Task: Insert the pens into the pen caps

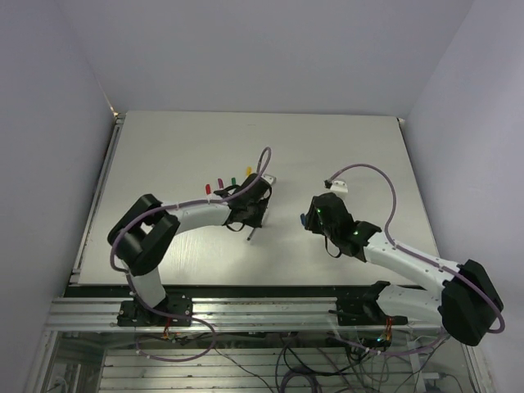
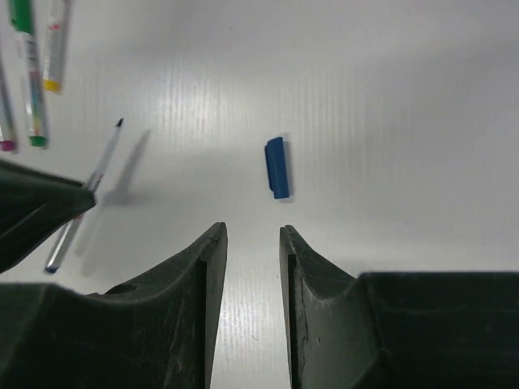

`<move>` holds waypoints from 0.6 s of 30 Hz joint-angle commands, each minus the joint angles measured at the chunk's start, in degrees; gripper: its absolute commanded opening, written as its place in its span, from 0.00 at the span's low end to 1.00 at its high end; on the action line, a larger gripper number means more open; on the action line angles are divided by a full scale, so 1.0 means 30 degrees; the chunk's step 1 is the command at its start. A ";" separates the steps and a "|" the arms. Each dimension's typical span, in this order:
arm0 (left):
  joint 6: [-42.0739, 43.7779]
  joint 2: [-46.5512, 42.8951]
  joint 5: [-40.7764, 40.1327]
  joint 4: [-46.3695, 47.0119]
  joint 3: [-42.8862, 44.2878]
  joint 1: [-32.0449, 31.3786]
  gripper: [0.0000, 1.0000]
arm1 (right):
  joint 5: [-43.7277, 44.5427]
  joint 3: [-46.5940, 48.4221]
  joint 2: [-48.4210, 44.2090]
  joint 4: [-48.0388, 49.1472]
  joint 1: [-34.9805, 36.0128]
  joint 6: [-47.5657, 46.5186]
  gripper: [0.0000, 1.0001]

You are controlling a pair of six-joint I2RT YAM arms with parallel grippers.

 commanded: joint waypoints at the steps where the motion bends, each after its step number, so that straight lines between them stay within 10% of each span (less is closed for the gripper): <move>1: -0.0362 -0.2075 0.2117 0.0523 -0.0796 -0.0425 0.07 | -0.1065 0.0645 0.1156 -0.0141 -0.0871 -0.0195 0.31; 18: -0.2379 -0.6709 0.6649 0.8078 -0.5842 -0.0735 0.07 | -0.4008 0.2071 0.5940 0.2488 -0.3213 -0.3187 0.35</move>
